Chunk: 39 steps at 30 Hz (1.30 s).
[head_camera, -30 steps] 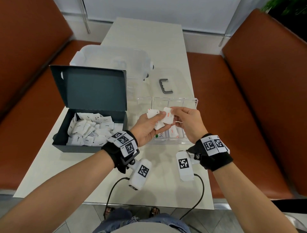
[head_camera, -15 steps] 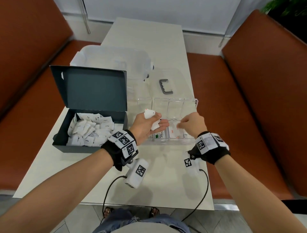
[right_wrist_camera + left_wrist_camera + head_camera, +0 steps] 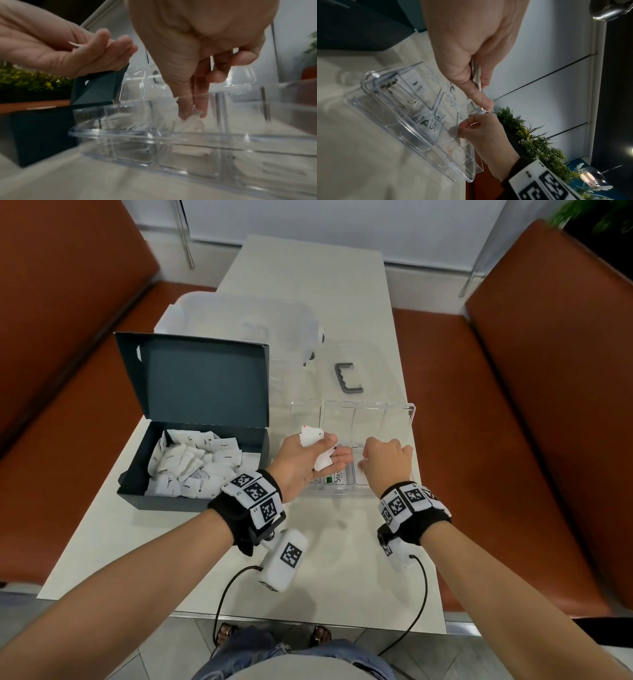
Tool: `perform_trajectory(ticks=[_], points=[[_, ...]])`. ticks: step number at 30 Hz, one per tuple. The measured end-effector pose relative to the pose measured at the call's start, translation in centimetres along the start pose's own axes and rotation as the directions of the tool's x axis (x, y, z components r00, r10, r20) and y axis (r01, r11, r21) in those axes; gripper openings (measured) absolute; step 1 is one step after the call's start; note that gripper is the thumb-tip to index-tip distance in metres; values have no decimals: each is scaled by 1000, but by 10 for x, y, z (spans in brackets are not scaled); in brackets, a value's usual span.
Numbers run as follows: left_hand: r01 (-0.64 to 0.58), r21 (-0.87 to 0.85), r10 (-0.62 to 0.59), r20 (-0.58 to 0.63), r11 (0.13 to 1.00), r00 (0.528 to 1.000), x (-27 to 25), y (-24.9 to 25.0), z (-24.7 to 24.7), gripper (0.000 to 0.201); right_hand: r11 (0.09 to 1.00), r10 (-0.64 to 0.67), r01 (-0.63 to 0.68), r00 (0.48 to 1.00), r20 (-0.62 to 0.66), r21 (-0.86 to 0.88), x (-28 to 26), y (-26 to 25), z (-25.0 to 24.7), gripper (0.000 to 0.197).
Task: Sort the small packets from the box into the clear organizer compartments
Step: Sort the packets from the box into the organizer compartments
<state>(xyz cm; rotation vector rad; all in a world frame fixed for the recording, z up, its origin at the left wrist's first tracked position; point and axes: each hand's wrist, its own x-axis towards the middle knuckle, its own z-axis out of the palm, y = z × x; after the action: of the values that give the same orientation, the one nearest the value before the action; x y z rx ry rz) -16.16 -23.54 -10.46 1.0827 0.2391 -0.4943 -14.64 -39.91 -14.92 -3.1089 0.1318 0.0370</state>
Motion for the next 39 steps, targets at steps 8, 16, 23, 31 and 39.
perform_trajectory(ticks=[8, 16, 23, 31, 39], points=[[3, 15, -3, -3, 1000, 1000, -2, -1, -5, 20, 959, -236, 238, 971, 26, -152, 10, 15, -20, 21], [25, -14, -25, -23, 1000, 999, 1, 0, -7, 20, 834, -396, 453, 889, 229, -315, 13, 16, -23, 28], [159, -125, -159, 15, 979, 987, -1, 7, -1, 38, 840, -434, 465, 885, 166, -281, 9, 17, -20, 26], [234, -219, -218, 96, 947, 971, 1, 10, -1, 68, 798, -161, 292, 946, -280, 527, -18, 10, -51, 7], [243, -229, -205, 177, 942, 963, 1, 10, 10, 45, 631, -58, 63, 998, -34, 773, -28, -20, -49, 40]])
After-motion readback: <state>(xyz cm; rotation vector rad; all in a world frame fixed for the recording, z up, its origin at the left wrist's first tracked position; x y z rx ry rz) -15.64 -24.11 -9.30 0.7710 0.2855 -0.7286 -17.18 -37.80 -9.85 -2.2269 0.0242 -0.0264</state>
